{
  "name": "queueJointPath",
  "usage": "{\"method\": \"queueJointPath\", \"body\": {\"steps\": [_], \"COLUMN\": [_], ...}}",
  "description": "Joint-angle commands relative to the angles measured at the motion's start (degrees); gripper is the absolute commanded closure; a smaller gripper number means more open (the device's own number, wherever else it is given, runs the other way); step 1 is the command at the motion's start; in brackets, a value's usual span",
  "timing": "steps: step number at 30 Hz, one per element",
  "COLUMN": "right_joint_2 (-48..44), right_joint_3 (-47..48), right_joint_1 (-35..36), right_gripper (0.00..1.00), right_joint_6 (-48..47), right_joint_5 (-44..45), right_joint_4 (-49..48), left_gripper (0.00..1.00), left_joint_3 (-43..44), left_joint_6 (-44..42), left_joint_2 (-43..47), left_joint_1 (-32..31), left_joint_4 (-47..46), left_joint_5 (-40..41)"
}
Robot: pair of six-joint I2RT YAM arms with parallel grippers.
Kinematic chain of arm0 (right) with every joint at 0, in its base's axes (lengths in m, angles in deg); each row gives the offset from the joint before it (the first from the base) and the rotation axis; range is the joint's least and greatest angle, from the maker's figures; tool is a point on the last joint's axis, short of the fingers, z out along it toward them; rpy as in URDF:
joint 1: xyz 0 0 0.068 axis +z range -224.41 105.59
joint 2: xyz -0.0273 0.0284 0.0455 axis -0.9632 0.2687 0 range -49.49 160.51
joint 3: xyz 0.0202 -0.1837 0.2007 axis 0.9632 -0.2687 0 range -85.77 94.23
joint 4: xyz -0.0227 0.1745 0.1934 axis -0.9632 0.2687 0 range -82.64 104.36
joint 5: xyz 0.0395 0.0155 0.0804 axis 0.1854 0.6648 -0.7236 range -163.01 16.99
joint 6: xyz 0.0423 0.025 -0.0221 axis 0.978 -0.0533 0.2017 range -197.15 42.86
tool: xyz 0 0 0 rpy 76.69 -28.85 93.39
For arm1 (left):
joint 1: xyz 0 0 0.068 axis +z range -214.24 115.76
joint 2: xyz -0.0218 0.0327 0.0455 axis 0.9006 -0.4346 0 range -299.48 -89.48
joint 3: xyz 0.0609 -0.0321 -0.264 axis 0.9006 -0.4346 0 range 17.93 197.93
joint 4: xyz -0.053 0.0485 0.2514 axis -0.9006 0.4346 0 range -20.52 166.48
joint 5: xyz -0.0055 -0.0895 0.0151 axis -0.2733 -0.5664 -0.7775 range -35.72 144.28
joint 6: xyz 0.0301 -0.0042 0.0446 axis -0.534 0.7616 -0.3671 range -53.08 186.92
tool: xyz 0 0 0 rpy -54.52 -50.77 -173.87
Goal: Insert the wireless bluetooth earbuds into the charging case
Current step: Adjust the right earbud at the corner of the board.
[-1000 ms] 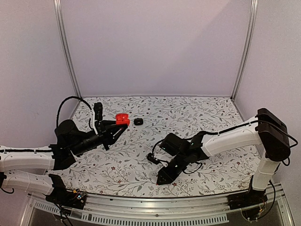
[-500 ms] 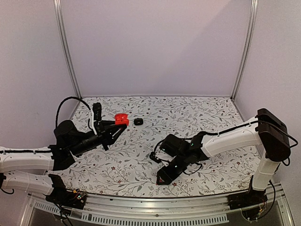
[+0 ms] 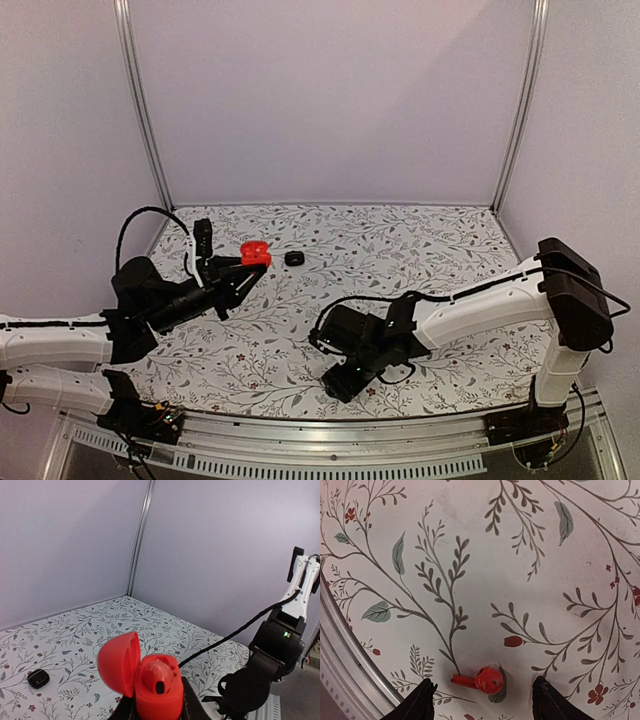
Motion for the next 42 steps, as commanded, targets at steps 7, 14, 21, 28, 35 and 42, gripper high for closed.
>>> {"method": "queueJointPath", "body": {"steps": [7,14,21,28,35,42], "right_joint_2": [4.1,3.6,0.7,-3.8,-7.0,-8.6], "right_joint_3": [1.5,-0.5,-4.4,-8.4,-8.7,-2.7], "right_joint_1": [2.8,2.9,2.0,-1.5,-3.5,-2.3], "right_gripper": [0.34,0.35,0.36,0.40,0.47,0.47], "right_joint_6": [3.2,3.4,3.6,3.2,-3.7,-19.2], "right_joint_5": [9.6,10.6,11.6,10.6,3.6,-1.8], "right_joint_4": [3.5,5.4,6.3,4.1,2.0,8.1], "left_gripper": [1.00,1.00,1.00,1.00,1.00,1.00], "left_joint_3": [-1.0,-1.0,-0.8,-0.7,-0.4,0.2], "left_joint_6": [-0.6,-0.6,-0.7,-0.8,-1.0,-0.7], "left_joint_2": [1.4,1.5,1.3,1.5,1.5,1.3], "left_joint_1": [1.0,1.0,1.1,1.1,1.2,1.5], "left_joint_4": [-0.4,-0.2,-0.6,-0.1,0.3,1.3], "left_joint_5": [0.7,0.6,0.8,1.0,0.8,0.1]}}
